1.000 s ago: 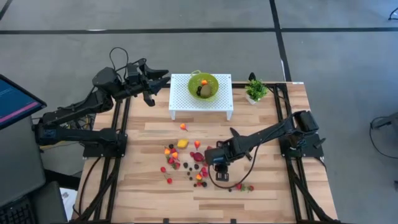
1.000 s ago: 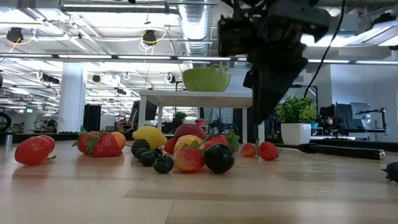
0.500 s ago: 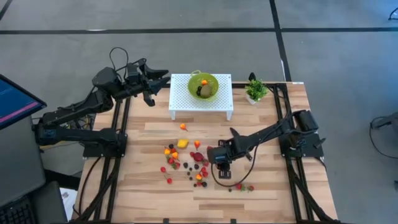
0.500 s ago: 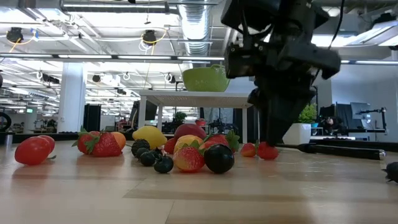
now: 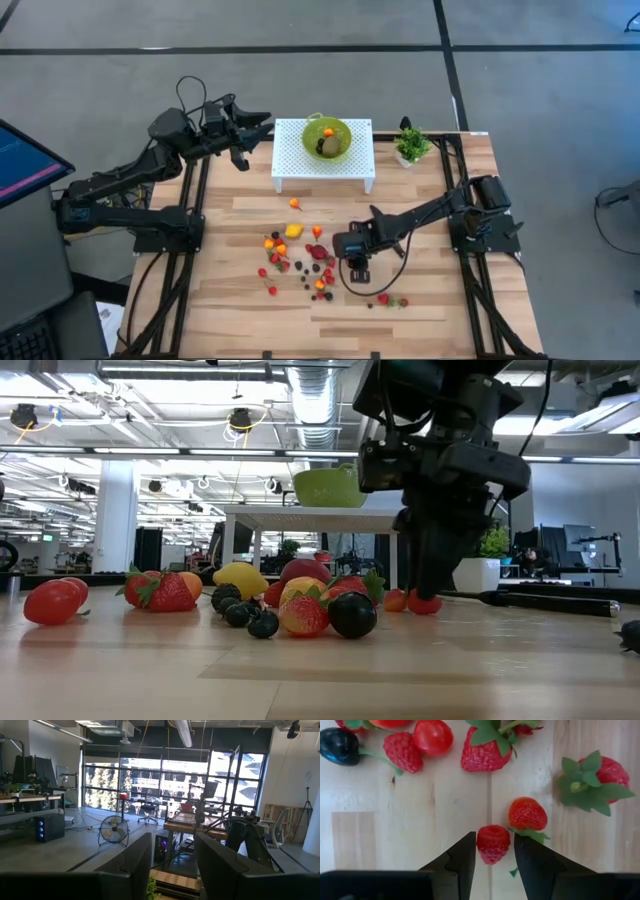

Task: Pick & Place Fruit
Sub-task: Put the red raspberry into the green strainer bowl

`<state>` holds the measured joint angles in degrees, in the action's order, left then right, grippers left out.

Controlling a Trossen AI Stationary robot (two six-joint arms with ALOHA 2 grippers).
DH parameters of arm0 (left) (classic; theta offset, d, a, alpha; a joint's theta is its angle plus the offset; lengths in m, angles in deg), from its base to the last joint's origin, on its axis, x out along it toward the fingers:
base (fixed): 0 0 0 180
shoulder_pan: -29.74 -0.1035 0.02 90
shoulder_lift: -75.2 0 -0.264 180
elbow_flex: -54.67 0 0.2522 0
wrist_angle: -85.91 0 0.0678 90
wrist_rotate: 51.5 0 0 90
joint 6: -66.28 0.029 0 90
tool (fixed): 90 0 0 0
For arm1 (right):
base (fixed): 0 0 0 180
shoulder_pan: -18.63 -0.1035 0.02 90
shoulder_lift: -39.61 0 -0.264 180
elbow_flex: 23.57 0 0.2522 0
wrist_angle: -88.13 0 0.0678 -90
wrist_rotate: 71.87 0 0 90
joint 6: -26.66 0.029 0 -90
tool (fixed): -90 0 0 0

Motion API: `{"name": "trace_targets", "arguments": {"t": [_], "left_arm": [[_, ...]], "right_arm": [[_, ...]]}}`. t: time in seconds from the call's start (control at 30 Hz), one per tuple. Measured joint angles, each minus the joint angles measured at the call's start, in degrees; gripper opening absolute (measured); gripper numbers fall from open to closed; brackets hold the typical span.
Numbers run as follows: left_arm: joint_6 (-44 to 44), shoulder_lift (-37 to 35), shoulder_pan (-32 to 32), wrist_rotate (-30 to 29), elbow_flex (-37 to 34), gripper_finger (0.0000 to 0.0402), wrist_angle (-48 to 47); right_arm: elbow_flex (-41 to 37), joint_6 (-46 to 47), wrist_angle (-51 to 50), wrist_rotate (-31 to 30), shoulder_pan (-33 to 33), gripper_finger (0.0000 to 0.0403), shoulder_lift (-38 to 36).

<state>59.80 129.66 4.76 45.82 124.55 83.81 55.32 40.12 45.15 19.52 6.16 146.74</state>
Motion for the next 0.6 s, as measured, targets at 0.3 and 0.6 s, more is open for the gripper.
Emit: {"name": "trace_targets", "arguments": {"t": [0.3,0.6], "left_arm": [[0.0,0.0,0.0,0.0,0.0,0.0142,0.0],[0.0,0.0,0.0,0.0,0.0,0.0142,0.0]], "right_arm": [[0.4,-0.6,-0.5,0.8,0.6,0.0129,4.2],[0.5,0.0,-0.5,1.2,0.6,0.0126,3.9]]}}
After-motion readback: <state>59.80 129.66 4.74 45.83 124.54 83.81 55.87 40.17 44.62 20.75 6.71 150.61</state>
